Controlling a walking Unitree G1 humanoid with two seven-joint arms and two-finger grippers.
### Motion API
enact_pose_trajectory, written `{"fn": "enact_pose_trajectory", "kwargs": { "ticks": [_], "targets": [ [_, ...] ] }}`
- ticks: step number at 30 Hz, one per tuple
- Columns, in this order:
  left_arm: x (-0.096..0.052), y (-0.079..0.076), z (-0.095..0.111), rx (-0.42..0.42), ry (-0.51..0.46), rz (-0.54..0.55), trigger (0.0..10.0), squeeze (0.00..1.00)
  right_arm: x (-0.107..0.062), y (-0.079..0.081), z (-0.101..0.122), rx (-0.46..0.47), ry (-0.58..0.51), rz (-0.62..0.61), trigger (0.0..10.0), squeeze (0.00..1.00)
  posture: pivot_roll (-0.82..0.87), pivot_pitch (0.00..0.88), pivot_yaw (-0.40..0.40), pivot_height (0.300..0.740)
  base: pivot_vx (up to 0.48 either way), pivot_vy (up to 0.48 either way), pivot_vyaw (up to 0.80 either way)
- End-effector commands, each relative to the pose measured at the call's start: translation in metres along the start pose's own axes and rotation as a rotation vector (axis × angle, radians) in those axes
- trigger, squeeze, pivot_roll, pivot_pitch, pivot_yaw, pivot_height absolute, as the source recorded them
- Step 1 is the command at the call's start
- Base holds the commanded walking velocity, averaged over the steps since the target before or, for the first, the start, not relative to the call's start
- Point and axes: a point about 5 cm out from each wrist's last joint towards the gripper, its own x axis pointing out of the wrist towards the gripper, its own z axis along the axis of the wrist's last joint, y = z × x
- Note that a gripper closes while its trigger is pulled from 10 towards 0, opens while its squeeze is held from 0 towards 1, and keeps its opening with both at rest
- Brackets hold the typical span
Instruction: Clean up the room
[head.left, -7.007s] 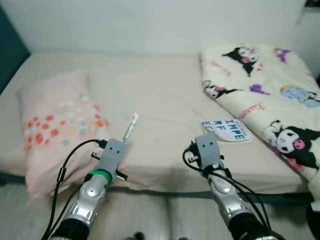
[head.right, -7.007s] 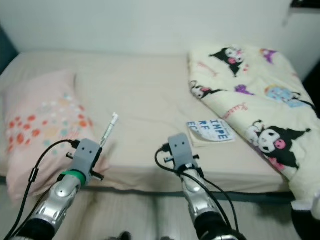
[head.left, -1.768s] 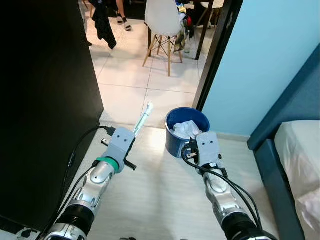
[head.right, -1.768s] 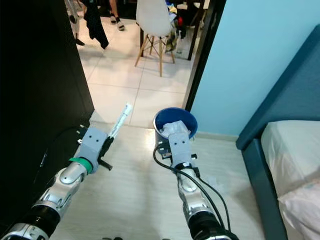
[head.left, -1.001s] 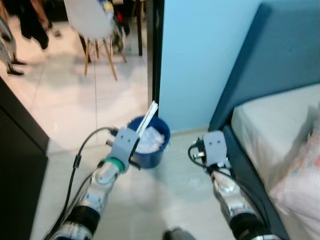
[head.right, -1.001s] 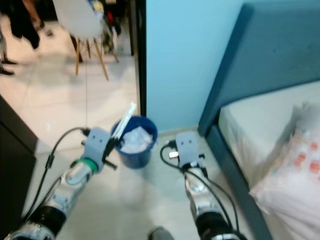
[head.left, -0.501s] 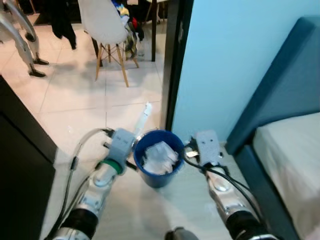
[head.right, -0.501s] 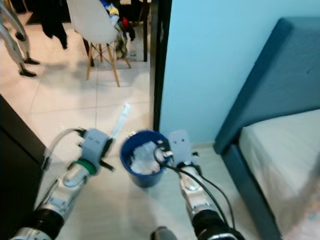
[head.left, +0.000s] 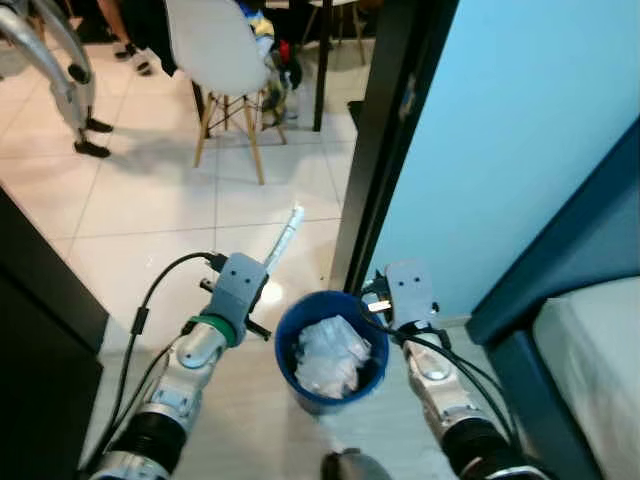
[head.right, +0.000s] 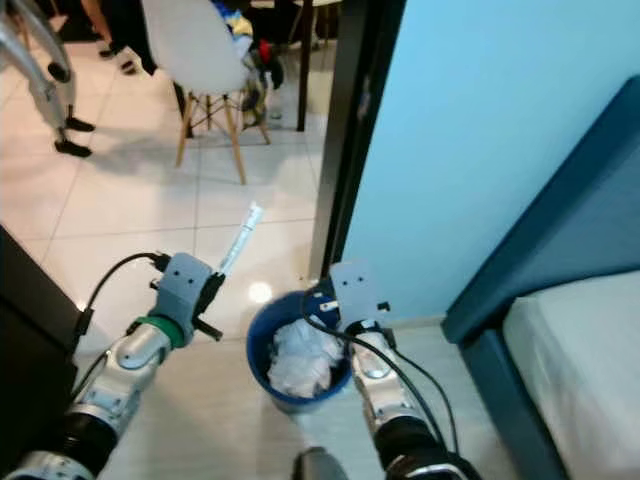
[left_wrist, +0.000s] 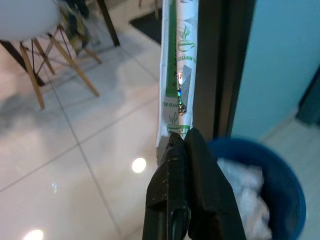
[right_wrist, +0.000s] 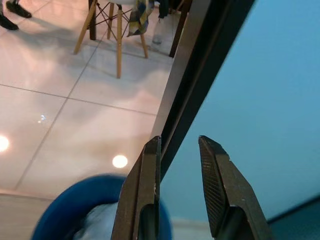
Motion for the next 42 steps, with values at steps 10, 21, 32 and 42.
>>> {"fn": "enact_pose_trajectory", "kwargs": {
  "ticks": [10, 21, 32, 42],
  "targets": [
    [-0.009, 0.0, -0.014, -0.009, 0.057, -0.026, 10.0, 0.0, -0.001, 0.004, -0.005, 0.041, 0.035, -0.003, 10.0, 0.0, -0.03, 0.034, 0.061, 0.714, 0.067, -0.068, -0.48],
    [-0.008, 0.0, -0.019, -0.017, 0.103, -0.015, 10.0, 0.0, -0.001, 0.002, -0.005, 0.019, 0.033, -0.002, 10.0, 0.0, -0.04, 0.03, 0.059, 0.714, 0.0, 0.0, -0.71],
    [-0.009, 0.004, -0.038, 0.048, 0.229, 0.039, 10.0, 0.0, -0.001, 0.004, -0.004, 0.011, 0.029, 0.008, 10.0, 0.0, -0.04, 0.037, 0.056, 0.714, 0.0, 0.0, 0.0],
    [-0.001, -0.003, -0.047, 0.072, 0.321, 0.018, 10.0, 0.0, 0.0, 0.003, -0.002, 0.005, 0.023, 0.018, 10.0, 0.0, -0.04, 0.046, 0.043, 0.714, 0.0, 0.0, 0.0]
  ]
}}
